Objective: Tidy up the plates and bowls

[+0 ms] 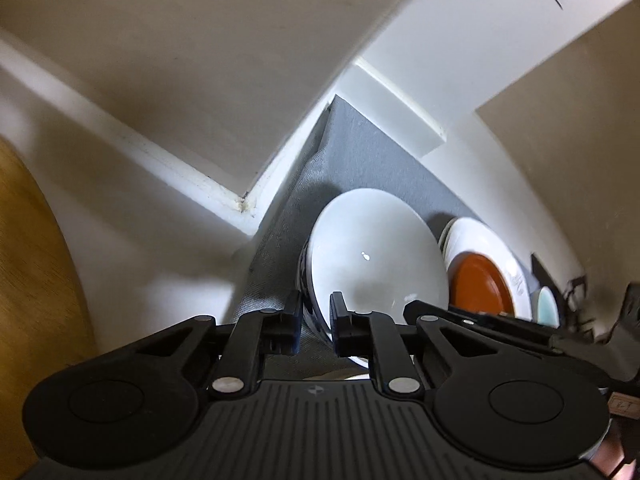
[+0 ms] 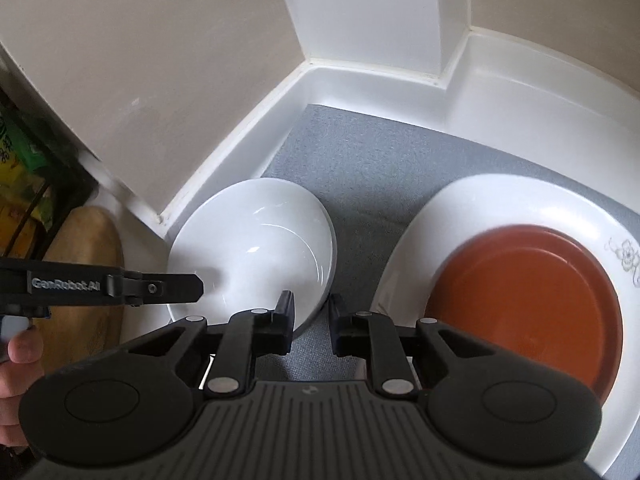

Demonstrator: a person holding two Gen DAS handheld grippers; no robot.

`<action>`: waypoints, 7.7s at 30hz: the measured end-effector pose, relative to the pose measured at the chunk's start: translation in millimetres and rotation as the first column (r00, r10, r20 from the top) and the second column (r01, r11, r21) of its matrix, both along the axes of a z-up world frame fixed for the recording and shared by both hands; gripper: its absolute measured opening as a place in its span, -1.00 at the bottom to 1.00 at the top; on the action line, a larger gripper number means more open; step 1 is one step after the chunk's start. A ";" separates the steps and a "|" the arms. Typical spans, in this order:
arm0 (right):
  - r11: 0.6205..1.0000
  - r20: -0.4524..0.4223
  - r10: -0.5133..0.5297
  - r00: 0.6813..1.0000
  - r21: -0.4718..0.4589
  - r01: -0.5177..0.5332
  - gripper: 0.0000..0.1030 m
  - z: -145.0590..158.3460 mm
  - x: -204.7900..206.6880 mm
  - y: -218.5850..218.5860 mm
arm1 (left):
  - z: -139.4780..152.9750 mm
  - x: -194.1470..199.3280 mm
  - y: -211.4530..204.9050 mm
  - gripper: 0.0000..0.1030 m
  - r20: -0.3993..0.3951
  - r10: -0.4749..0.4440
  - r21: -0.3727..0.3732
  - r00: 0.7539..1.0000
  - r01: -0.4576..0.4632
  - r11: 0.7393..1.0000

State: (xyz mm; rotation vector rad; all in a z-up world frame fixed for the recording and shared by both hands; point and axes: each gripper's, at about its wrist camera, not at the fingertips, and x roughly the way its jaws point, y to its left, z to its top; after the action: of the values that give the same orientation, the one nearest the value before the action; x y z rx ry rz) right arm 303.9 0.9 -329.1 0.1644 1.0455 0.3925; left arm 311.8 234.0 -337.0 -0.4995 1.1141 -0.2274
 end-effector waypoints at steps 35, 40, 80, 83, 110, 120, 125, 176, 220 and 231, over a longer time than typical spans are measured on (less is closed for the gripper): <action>0.915 0.159 -0.401 0.902 0.109 0.388 -0.65 89.3 -87.5 -241.7 | 122.3 0.9 -288.5 -0.71 0.074 -0.359 0.279 0.931 0.326 0.903; 0.904 0.145 -0.428 0.892 0.065 0.423 -0.64 79.0 -88.7 -293.7 | 102.7 3.8 -360.0 -0.57 0.013 -0.419 0.345 0.908 0.389 0.854; 0.954 -0.009 -0.270 0.963 0.131 0.269 -0.58 -1.0 -59.8 -356.0 | 25.0 7.0 -418.6 -0.58 -0.162 -0.311 0.461 0.936 0.351 0.815; 0.942 -0.039 -0.277 0.960 0.186 0.279 -0.56 -3.7 -63.3 -362.7 | 24.4 7.3 -417.1 -0.58 -0.159 -0.316 0.455 0.935 0.354 0.817; 0.932 -0.073 -0.312 0.947 0.168 0.320 -0.59 -15.2 -67.8 -370.5 | 8.4 -4.1 -405.0 -0.53 -0.210 -0.266 0.338 0.941 0.325 0.883; 0.938 -0.093 -0.285 0.954 0.177 0.298 -0.36 -28.7 -57.6 -370.0 | -8.0 -6.3 -406.6 -0.46 -0.202 -0.222 0.336 0.954 0.280 0.899; 0.940 -0.050 -0.302 0.952 0.149 0.306 -0.47 -28.3 -65.6 -361.5 | -5.5 -13.8 -409.2 -0.44 -0.193 -0.222 0.352 0.956 0.279 0.893; 0.962 0.015 0.045 0.999 0.268 -0.047 -0.40 73.2 -73.3 -84.1 | 111.9 -81.8 -121.0 -0.46 -0.131 0.120 0.436 0.984 -0.051 0.898; 0.982 0.012 0.067 0.998 0.177 -0.068 -0.34 26.4 -109.2 -23.8 | 40.6 -100.4 -49.2 -0.32 -0.294 0.040 0.319 0.955 0.059 0.946; 0.985 0.100 -0.016 0.995 0.175 -0.002 -0.19 21.8 -134.7 -17.8 | 49.2 -92.0 -57.1 -0.33 -0.329 0.015 0.391 0.944 0.122 0.912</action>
State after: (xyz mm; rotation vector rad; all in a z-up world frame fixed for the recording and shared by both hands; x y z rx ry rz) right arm 169.2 -16.9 -307.3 0.3024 0.9103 0.4822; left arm 219.8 176.9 -287.8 -0.1308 1.4577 0.0476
